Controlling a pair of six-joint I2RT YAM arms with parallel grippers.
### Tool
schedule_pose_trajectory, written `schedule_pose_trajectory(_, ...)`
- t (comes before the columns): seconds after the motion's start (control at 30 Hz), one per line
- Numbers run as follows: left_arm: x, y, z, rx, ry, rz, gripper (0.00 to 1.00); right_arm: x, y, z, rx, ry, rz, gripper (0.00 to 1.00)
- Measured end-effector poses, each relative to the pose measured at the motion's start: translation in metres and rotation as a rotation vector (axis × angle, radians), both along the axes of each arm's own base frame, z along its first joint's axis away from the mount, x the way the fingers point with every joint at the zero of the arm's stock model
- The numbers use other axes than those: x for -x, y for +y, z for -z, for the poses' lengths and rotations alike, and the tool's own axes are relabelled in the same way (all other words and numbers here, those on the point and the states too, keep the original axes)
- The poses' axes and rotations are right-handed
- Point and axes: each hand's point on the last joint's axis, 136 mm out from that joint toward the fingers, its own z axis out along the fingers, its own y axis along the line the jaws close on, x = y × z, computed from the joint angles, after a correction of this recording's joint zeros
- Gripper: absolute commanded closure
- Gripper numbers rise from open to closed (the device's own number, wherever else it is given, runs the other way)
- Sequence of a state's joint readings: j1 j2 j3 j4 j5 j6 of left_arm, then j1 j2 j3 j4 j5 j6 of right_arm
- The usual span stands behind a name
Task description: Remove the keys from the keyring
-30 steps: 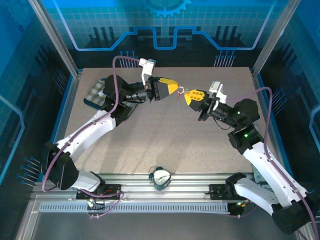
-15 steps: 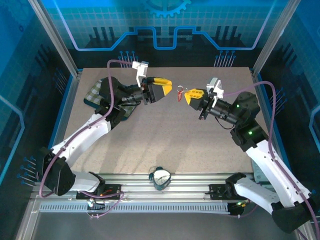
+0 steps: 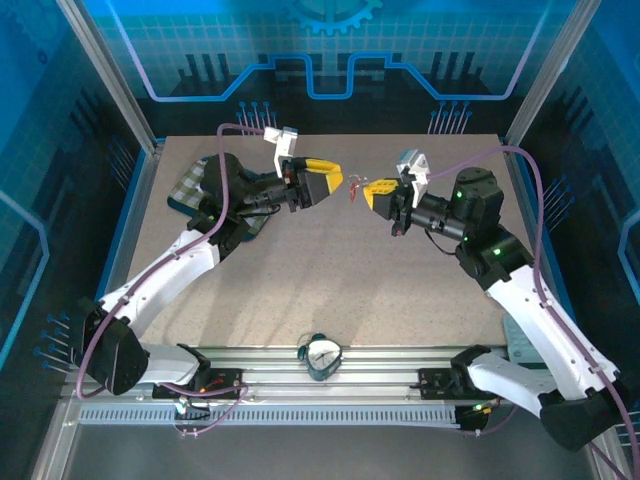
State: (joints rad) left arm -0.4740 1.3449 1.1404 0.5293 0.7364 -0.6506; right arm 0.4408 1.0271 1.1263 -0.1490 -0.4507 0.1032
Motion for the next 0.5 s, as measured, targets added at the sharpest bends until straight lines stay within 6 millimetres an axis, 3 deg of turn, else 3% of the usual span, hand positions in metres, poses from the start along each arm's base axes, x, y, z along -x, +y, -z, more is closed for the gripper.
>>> schedule_pose_trajectory(0.27, 0.0005, -0.0006, 0.0022, -0.007, 0.007, 0.006, 0.45, -0.0013, 0.0058, 0.0011, 0.012, 0.027, -0.013, 1.0)
schedule_pose_trajectory(0.5, 0.0005, -0.0059, 0.0085, -0.006, 0.03, 0.051, 0.54, 0.0004, 0.0101, -0.0037, 0.011, 0.025, -0.028, 1.0)
